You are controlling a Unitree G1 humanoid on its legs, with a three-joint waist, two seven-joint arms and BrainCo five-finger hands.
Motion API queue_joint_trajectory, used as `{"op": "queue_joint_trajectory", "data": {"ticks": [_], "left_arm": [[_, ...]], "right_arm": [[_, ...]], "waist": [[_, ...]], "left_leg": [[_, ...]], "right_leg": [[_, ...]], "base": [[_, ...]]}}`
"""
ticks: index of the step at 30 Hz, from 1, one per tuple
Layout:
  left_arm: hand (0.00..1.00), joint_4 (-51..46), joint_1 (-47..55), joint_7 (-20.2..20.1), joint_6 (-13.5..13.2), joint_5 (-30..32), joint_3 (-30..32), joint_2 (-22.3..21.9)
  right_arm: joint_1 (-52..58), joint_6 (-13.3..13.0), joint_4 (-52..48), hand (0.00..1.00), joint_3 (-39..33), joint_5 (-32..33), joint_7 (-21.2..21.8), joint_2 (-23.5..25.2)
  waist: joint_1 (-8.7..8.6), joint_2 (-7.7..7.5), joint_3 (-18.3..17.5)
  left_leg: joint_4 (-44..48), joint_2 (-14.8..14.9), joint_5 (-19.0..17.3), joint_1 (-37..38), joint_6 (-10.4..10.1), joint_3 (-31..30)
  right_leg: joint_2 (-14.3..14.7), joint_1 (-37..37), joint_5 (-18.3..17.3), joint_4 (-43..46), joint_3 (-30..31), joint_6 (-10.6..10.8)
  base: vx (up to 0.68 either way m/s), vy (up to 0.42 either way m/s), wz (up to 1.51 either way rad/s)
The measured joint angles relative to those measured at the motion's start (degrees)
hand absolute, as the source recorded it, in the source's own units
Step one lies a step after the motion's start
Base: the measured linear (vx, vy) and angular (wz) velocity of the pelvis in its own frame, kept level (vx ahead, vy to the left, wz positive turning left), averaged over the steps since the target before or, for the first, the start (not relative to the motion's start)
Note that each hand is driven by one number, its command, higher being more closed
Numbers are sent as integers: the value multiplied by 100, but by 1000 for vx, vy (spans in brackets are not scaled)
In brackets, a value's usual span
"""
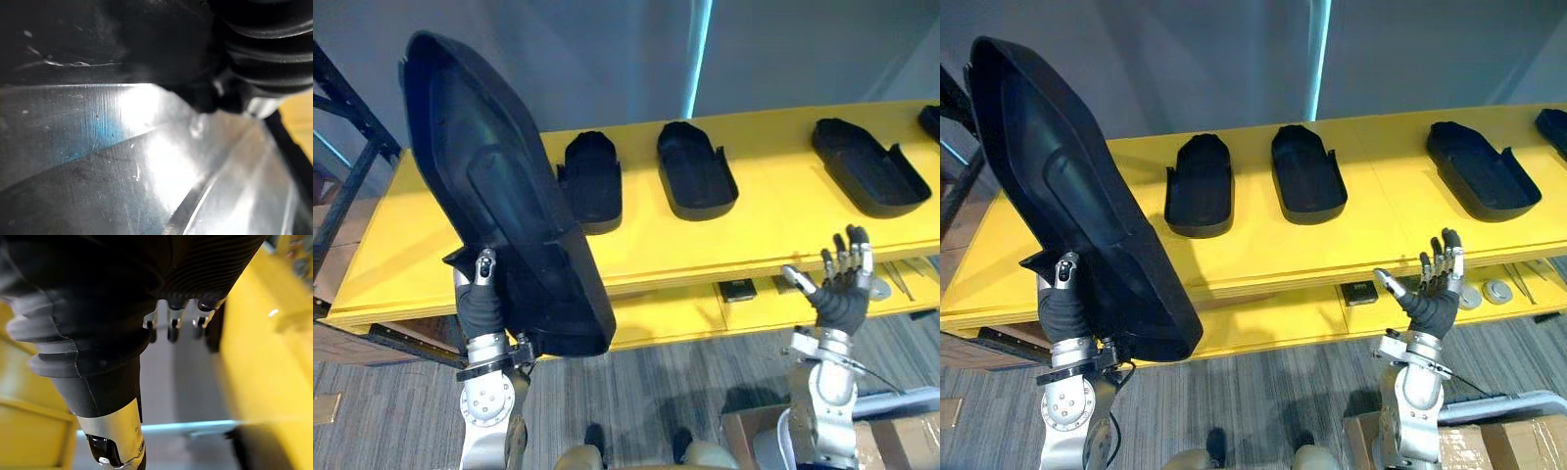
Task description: Walk over and take plastic housings, then place them on the shelf
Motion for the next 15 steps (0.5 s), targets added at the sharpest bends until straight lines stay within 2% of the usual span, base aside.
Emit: {"op": "queue_joint_trajectory", "data": {"ticks": [2,5,8,10,11,12,13,14,15], "left_arm": [[100,-110,-14,-68,-24,-3,-78,-51],[100,-115,109,-140,-22,-14,-116,-78],[100,-65,249,-197,-23,-209,-116,-102],[100,-44,241,-299,-39,-314,-112,-108],[100,0,246,-344,-125,-397,-140,-108],[100,113,231,-342,-265,-403,-133,-103],[100,162,221,-334,-285,-399,-131,-103],[100,328,179,-308,-336,-361,-137,-103],[100,477,147,-300,-395,-322,-137,-101]], "right_arm": [[10,-96,-12,0,0,-133,-85,15],[-2,-101,1,0,106,-229,-146,42],[-6,-104,180,0,100,-428,-187,24],[-68,-146,336,0,69,-425,-199,-56],[-116,-161,349,0,5,-426,-163,-87],[-159,-213,341,0,-13,-428,-145,-118],[-170,-220,347,0,0,-428,-141,-143],[-182,-227,358,0,6,-413,-133,-241],[-187,-261,376,0,10,-370,-112,-344]], "waist": [[23,56,28],[70,99,49],[99,46,86],[61,-107,185],[86,-223,242],[74,-178,222],[64,-179,222],[38,-183,221],[24,-170,212]], "left_leg": [[-268,-62,156,7,31,-149],[-127,-93,59,-12,172,144],[465,-236,-71,-158,219,219],[1011,-421,-49,-319,126,418],[1748,-356,-292,-630,324,531],[2308,65,-433,-825,409,625],[2453,239,-462,-838,388,620],[2581,540,-477,-780,402,577],[2544,698,-421,-690,388,470]], "right_leg": [[-64,-5,-122,113,-266,2],[-274,1,-376,532,-488,92],[-501,68,-547,837,-464,101],[-790,202,-608,831,-398,168],[-975,206,-606,882,-358,205],[-1049,208,-662,957,-265,215],[-1115,203,-701,1030,-184,274],[-1310,146,-790,1240,37,414],[-1517,-22,-913,1488,322,611]], "base": [[-45,4,78],[-18,19,41],[11,87,25],[-51,145,18],[-85,165,-25],[-74,178,-35],[-16,250,-54],[-11,330,-71],[-4,462,-78]]}}
